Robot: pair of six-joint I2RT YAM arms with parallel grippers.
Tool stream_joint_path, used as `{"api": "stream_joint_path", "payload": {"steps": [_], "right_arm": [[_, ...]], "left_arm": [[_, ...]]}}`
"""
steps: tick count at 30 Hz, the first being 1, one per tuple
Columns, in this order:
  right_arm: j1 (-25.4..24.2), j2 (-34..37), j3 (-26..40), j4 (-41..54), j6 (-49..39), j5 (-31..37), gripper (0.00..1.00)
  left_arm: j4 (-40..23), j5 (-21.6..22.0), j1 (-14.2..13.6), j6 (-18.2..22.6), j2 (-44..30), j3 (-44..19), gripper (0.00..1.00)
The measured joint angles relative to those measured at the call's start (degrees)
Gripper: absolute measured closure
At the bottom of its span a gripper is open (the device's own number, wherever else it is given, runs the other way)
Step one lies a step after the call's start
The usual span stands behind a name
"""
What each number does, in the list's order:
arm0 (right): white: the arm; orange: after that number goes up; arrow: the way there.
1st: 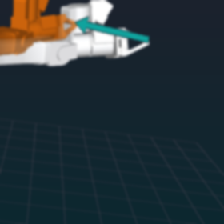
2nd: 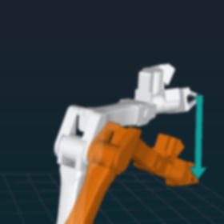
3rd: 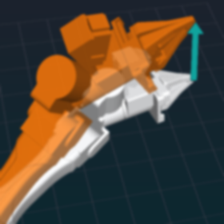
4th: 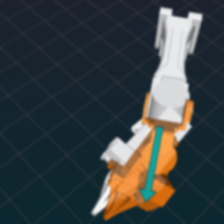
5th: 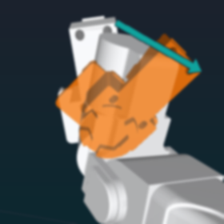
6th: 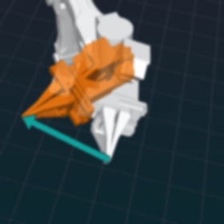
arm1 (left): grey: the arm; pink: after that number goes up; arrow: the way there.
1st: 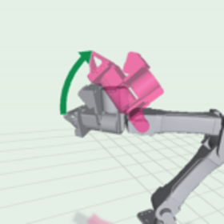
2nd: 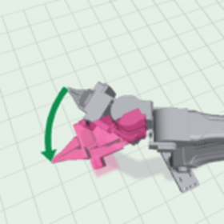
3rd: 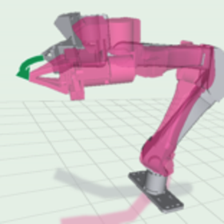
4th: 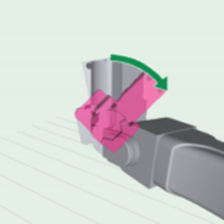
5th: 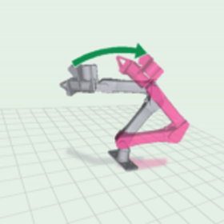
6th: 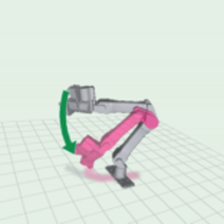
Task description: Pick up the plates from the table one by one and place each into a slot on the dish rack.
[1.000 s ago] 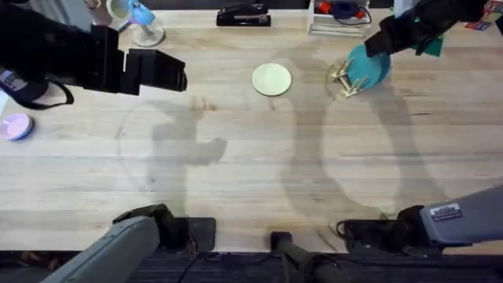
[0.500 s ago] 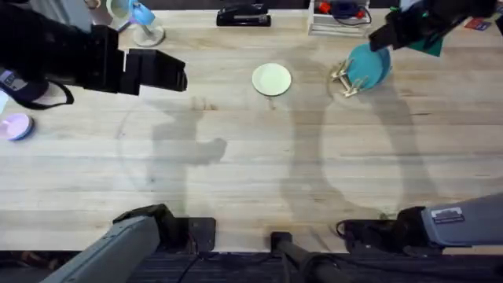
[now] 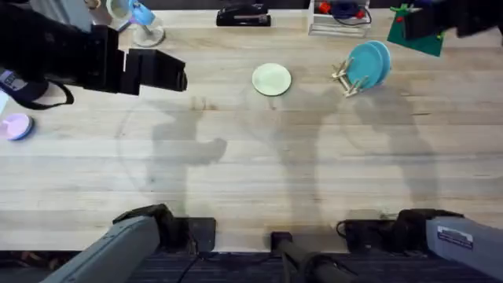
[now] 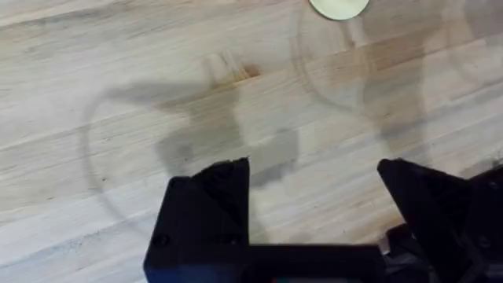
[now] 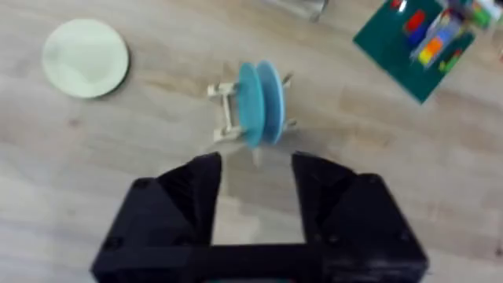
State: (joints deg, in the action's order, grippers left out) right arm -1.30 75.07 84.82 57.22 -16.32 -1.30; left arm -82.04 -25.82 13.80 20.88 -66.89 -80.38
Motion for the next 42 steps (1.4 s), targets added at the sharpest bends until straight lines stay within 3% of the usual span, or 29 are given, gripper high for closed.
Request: {"api": "stream_joint_path", "payload": {"steps": [8, 11, 21, 22, 27, 28, 35, 42], "right_arm": [[0.0, -7.9, 0.0, 11.5, 7.2, -0.7, 0.206], [0.0, -10.7, 0.0, 14.6, 8.9, -2.8, 0.020], [0.0, -16.1, 0.0, 16.4, 12.3, -5.6, 0.008], [0.0, -16.2, 0.0, 16.4, 12.5, -5.6, 0.007], [0.0, -16.3, 0.0, 16.5, 12.9, -5.6, 0.007], [0.0, -16.4, 0.0, 16.5, 12.9, -5.6, 0.007], [0.0, -16.3, 0.0, 16.5, 13.0, -5.6, 0.007], [0.0, -16.4, 0.0, 16.3, 13.0, -5.6, 0.007]], "left_arm": [[0.0, 0.0, 0.0, 0.0, 0.0, 0.0, 0.007], [0.0, 0.0, 0.0, 0.0, 0.0, 0.0, 0.007], [0.0, -1.9, 0.0, -0.1, 0.0, 0.0, 0.016], [0.0, -2.2, 0.0, -0.1, 0.0, 0.0, 0.087], [0.0, -3.2, 0.0, -0.1, 0.0, 0.0, 0.868], [0.1, -3.4, 0.0, 0.1, 0.0, 0.0, 0.936], [1.0, -4.8, -1.3, -1.8, -0.8, 0.0, 0.961], [8.0, -5.1, -8.5, -6.7, -9.5, 0.0, 0.962]]}}
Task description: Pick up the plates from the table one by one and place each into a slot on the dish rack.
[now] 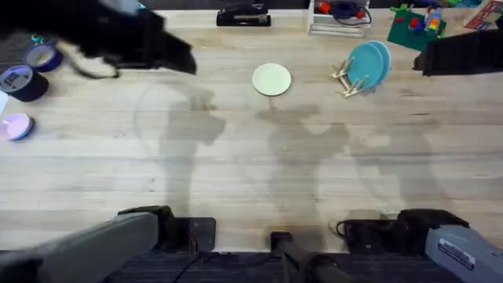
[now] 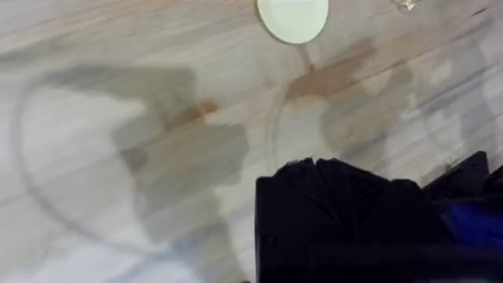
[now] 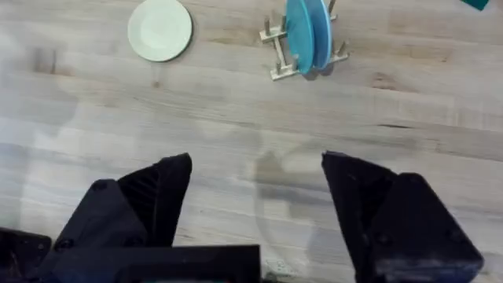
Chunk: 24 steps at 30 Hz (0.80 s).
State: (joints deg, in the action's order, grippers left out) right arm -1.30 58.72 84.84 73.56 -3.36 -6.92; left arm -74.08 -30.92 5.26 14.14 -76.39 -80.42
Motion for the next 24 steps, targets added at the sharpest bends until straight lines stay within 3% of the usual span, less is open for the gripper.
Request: {"api": "stream_joint_path", "payload": {"steps": [6, 10, 16, 24], "right_arm": [[0.0, 0.0, 0.0, 0.0, 0.0, 0.0, 0.008], [0.0, 0.0, 0.0, 0.0, 0.0, 0.0, 0.008], [0.0, 0.0, 0.0, 0.0, 0.0, 0.0, 0.007], [0.0, 0.0, 0.0, 0.0, 0.0, 0.0, 0.007]], "left_arm": [[10.3, -0.8, -7.1, -6.3, -9.5, 0.0, 0.963], [17.4, -3.6, -9.9, -10.3, -15.6, 0.0, 0.963], [26.1, -8.0, -12.0, -15.1, -24.9, 0.0, 0.963], [34.2, -9.8, -12.3, -20.9, -31.9, 0.0, 0.963]]}}
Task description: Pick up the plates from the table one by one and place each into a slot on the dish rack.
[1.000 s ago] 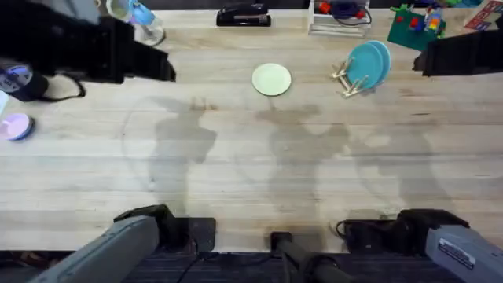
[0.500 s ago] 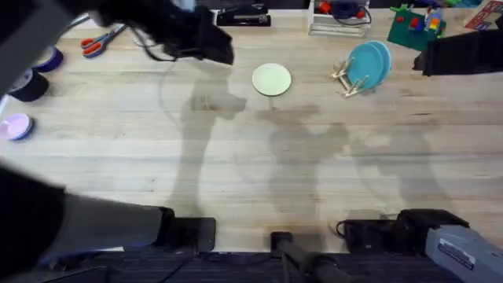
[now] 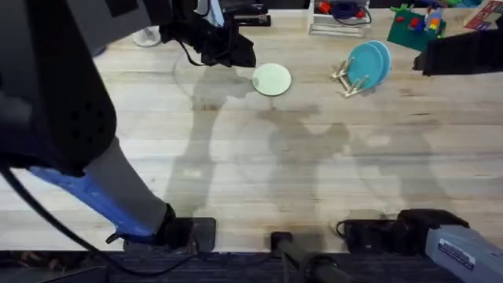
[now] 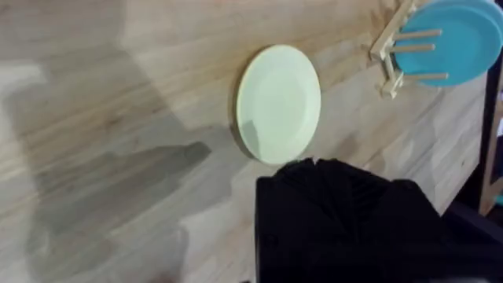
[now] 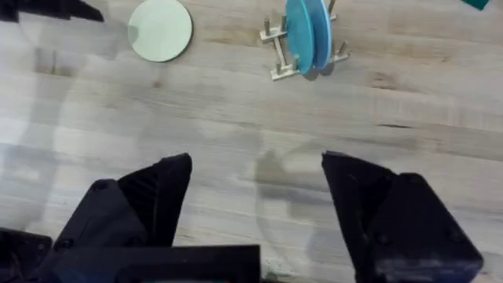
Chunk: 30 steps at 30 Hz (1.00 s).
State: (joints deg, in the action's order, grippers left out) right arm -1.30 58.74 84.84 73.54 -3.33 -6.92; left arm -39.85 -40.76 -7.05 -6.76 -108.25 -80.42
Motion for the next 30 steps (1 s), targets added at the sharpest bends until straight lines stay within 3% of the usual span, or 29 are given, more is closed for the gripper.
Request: {"api": "stream_joint_path", "payload": {"steps": [13, 30], "right_arm": [[0.0, 1.3, 0.0, 0.0, 0.0, 0.0, 0.007], [0.0, 1.6, 0.0, 0.0, 0.0, 0.0, 0.007]], "left_arm": [[8.8, -3.2, 0.0, -7.7, -7.0, 0.0, 0.962], [9.6, -4.1, 0.0, -9.8, -8.9, 0.0, 0.963]]}}
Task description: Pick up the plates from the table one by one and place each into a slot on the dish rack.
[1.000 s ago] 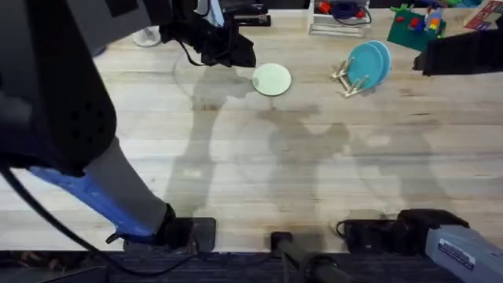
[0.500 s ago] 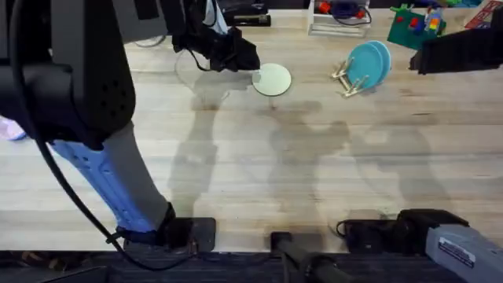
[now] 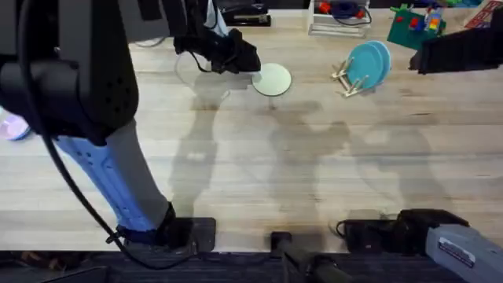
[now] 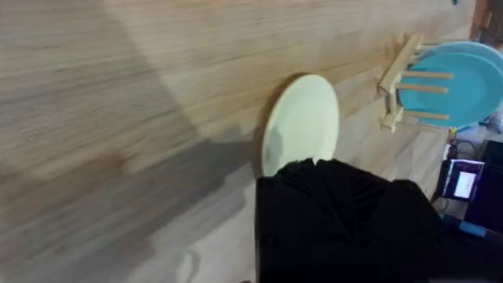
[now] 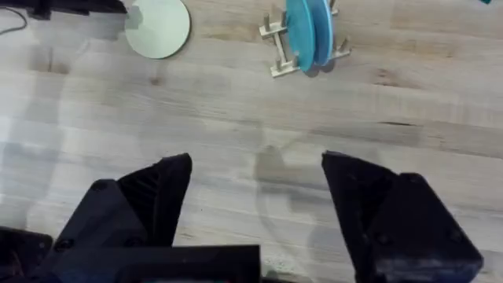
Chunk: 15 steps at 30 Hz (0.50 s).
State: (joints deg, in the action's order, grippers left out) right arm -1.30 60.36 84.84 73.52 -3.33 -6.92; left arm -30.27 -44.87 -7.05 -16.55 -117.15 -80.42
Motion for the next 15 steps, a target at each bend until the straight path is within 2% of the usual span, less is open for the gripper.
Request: {"api": "stream_joint_path", "payload": {"steps": [6, 15], "right_arm": [[0.0, 0.0, 0.0, 0.0, 0.0, 0.0, 0.007], [0.0, 0.0, 0.0, 0.0, 0.6, 0.0, 0.008]], "left_arm": [[2.0, 0.0, 0.0, -0.7, -2.7, 0.0, 0.963], [2.7, 0.1, 0.9, -2.0, -2.7, 0.0, 0.962]]}}
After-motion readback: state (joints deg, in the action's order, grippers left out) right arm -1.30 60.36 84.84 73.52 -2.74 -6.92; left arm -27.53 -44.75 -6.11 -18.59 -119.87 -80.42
